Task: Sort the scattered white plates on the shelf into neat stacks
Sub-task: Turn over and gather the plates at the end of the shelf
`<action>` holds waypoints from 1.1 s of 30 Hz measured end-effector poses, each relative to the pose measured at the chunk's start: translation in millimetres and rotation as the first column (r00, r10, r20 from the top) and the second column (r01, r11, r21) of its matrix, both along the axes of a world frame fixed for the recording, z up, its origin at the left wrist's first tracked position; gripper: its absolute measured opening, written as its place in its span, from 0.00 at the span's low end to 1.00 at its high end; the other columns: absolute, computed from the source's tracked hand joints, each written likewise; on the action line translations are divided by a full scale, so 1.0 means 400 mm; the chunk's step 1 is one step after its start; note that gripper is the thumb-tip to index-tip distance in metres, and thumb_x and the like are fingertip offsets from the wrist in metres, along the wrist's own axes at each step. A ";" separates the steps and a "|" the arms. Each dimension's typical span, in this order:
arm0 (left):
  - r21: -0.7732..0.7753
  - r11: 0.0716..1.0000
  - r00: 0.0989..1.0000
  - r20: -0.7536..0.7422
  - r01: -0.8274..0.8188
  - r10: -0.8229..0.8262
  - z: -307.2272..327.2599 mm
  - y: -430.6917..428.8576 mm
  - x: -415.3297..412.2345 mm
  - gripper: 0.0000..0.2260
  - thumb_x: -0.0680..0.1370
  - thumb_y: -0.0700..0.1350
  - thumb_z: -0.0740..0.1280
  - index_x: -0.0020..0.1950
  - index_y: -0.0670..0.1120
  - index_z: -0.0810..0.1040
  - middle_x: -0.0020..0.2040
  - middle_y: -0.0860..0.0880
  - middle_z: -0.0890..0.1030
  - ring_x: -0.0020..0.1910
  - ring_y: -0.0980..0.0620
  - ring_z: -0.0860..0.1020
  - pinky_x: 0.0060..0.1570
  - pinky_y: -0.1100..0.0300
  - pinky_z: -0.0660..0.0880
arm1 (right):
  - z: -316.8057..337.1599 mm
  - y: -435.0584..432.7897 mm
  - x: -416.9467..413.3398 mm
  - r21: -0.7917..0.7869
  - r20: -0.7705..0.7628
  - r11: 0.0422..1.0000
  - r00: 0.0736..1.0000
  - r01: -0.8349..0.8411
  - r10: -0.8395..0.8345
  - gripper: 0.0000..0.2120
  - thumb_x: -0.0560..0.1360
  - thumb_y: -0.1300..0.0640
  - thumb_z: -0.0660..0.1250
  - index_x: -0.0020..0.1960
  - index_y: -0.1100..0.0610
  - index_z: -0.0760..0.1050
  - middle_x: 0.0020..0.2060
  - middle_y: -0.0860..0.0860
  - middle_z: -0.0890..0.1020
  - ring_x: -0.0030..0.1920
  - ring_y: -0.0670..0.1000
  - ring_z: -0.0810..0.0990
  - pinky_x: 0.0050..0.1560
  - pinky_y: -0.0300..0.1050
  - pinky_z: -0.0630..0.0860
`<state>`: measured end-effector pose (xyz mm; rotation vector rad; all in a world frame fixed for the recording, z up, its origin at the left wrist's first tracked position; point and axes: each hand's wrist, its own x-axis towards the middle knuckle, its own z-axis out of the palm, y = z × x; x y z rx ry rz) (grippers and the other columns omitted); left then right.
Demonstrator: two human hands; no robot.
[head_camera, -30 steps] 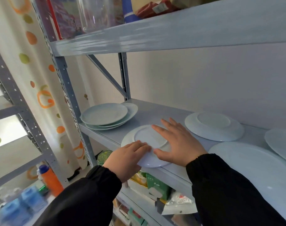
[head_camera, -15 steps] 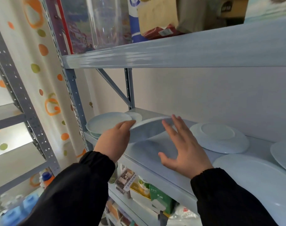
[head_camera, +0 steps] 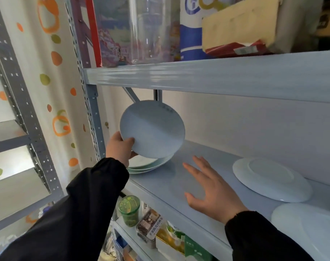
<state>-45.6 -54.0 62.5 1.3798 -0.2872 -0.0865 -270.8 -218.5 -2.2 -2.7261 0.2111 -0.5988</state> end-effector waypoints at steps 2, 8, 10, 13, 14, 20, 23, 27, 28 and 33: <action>-0.092 0.995 0.988 -0.149 0.024 -0.037 -0.018 -0.012 0.047 0.15 0.78 0.32 0.62 0.62 0.45 0.73 0.57 0.45 0.78 0.51 0.43 0.79 0.39 0.54 0.80 | -0.005 -0.007 0.001 0.017 -0.007 1.000 1.000 0.008 -0.007 0.34 0.69 0.35 0.57 0.74 0.29 0.52 0.78 0.34 0.45 0.76 0.34 0.38 0.76 0.41 0.51; -0.004 1.000 0.961 -0.274 0.025 -0.025 -0.080 -0.037 0.120 0.16 0.77 0.30 0.61 0.64 0.40 0.71 0.59 0.38 0.76 0.49 0.39 0.79 0.36 0.51 0.82 | -0.014 -0.022 0.008 0.046 -0.073 0.998 0.997 0.032 -0.028 0.33 0.69 0.34 0.56 0.72 0.27 0.50 0.77 0.33 0.45 0.75 0.32 0.37 0.75 0.37 0.48; 0.109 0.993 0.971 -0.237 0.054 -0.026 -0.091 -0.053 0.132 0.18 0.77 0.28 0.60 0.64 0.43 0.71 0.60 0.38 0.76 0.51 0.37 0.78 0.39 0.47 0.80 | -0.017 -0.023 0.009 0.044 -0.084 0.998 0.996 0.036 -0.032 0.32 0.69 0.34 0.56 0.71 0.25 0.49 0.77 0.32 0.44 0.75 0.32 0.37 0.74 0.36 0.47; 0.520 0.853 0.999 0.049 -0.030 0.005 -0.106 -0.072 0.159 0.29 0.76 0.31 0.62 0.76 0.45 0.60 0.63 0.40 0.73 0.57 0.37 0.77 0.47 0.50 0.78 | -0.019 -0.025 0.007 0.049 -0.083 0.998 0.996 0.049 -0.045 0.31 0.69 0.33 0.56 0.70 0.25 0.49 0.77 0.32 0.44 0.75 0.32 0.38 0.74 0.36 0.47; 0.659 0.744 0.984 0.179 -0.115 -0.007 -0.109 -0.076 0.165 0.31 0.76 0.32 0.63 0.77 0.43 0.58 0.67 0.40 0.71 0.60 0.38 0.75 0.52 0.53 0.75 | -0.019 -0.024 0.005 0.049 -0.083 0.997 0.995 0.051 -0.047 0.31 0.69 0.33 0.56 0.70 0.25 0.49 0.77 0.32 0.44 0.75 0.32 0.38 0.74 0.35 0.47; 0.891 0.343 0.882 0.394 -0.297 -0.259 -0.154 -0.083 0.204 0.19 0.75 0.39 0.63 0.66 0.49 0.75 0.68 0.45 0.71 0.64 0.42 0.72 0.67 0.52 0.67 | -0.022 -0.020 -0.001 0.067 -0.084 0.996 0.995 0.054 -0.049 0.31 0.69 0.34 0.57 0.69 0.24 0.49 0.76 0.30 0.44 0.75 0.32 0.38 0.74 0.36 0.48; 0.904 0.330 0.858 0.384 -0.274 -0.340 -0.159 -0.084 0.198 0.14 0.80 0.41 0.56 0.57 0.45 0.80 0.57 0.45 0.80 0.53 0.45 0.77 0.55 0.56 0.72 | -0.021 -0.020 -0.001 0.071 -0.090 0.995 0.994 0.066 -0.059 0.33 0.69 0.33 0.56 0.73 0.28 0.51 0.75 0.30 0.43 0.75 0.32 0.38 0.74 0.36 0.48; 0.914 0.322 0.840 0.369 -0.249 -0.397 -0.155 -0.077 0.193 0.15 0.81 0.42 0.54 0.58 0.44 0.79 0.55 0.44 0.79 0.52 0.45 0.77 0.51 0.55 0.72 | -0.023 -0.018 -0.002 0.077 -0.097 0.994 0.993 0.076 -0.068 0.36 0.69 0.33 0.56 0.76 0.32 0.53 0.76 0.31 0.44 0.75 0.32 0.38 0.74 0.37 0.49; 0.917 0.316 0.838 0.364 -0.245 -0.408 -0.157 -0.074 0.195 0.15 0.81 0.42 0.54 0.57 0.44 0.79 0.55 0.44 0.79 0.52 0.45 0.77 0.52 0.55 0.73 | -0.023 -0.018 -0.001 0.080 -0.097 0.994 0.993 0.077 -0.069 0.36 0.69 0.33 0.56 0.76 0.32 0.54 0.76 0.31 0.45 0.75 0.32 0.38 0.74 0.38 0.49; 0.870 0.389 0.802 0.452 -0.302 -0.390 -0.175 -0.062 0.182 0.13 0.81 0.49 0.55 0.52 0.47 0.78 0.53 0.46 0.77 0.50 0.44 0.77 0.52 0.52 0.74 | -0.027 -0.022 -0.001 0.095 -0.110 0.991 0.991 0.092 -0.082 0.35 0.69 0.33 0.56 0.76 0.32 0.53 0.76 0.31 0.45 0.75 0.33 0.38 0.76 0.41 0.49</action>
